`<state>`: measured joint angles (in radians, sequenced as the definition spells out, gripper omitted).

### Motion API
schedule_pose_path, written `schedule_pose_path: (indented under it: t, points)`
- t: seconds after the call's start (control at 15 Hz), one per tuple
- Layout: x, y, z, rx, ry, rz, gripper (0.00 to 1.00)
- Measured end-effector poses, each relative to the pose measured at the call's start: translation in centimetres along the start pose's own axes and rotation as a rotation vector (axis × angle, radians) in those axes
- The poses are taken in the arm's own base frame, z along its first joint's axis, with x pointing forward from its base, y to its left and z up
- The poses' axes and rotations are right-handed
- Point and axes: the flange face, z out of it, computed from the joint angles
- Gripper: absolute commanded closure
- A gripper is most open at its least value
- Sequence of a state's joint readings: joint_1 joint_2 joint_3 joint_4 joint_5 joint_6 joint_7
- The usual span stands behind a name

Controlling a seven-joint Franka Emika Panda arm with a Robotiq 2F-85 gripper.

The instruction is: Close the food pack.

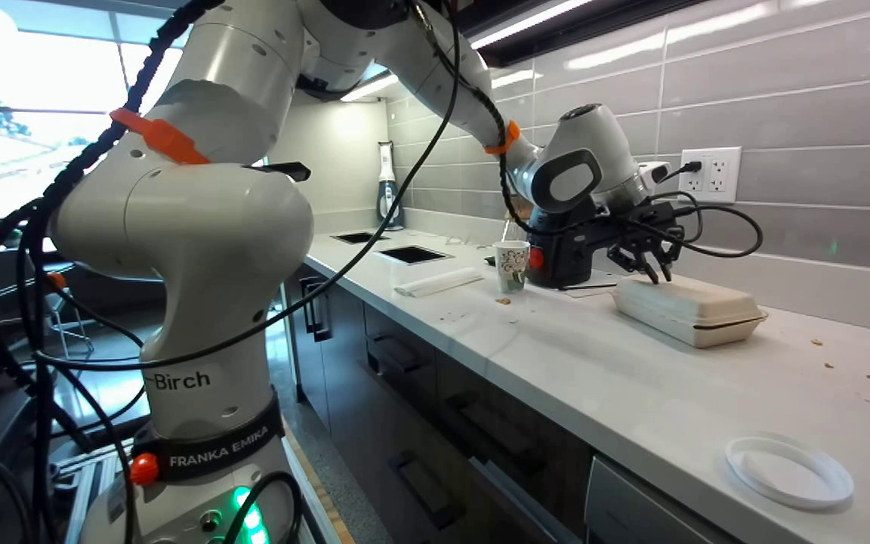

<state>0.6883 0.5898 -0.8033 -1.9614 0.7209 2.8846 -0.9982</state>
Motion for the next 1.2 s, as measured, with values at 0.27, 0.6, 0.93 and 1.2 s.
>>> schedule_pose_path:
  t: [0.27, 0.6, 0.93, 1.2]
  points:
    - [0.7, 0.5, -0.3, -0.014, -0.017, 0.004, 0.14]
    - [-0.2, 2.3, -1.6, -0.004, -0.021, 0.074, 0.00]
    - [-0.8, 3.4, -4.5, 0.037, 0.025, 0.189, 0.00]
    - [-1.0, 3.2, -5.9, 0.064, 0.046, 0.255, 0.00]
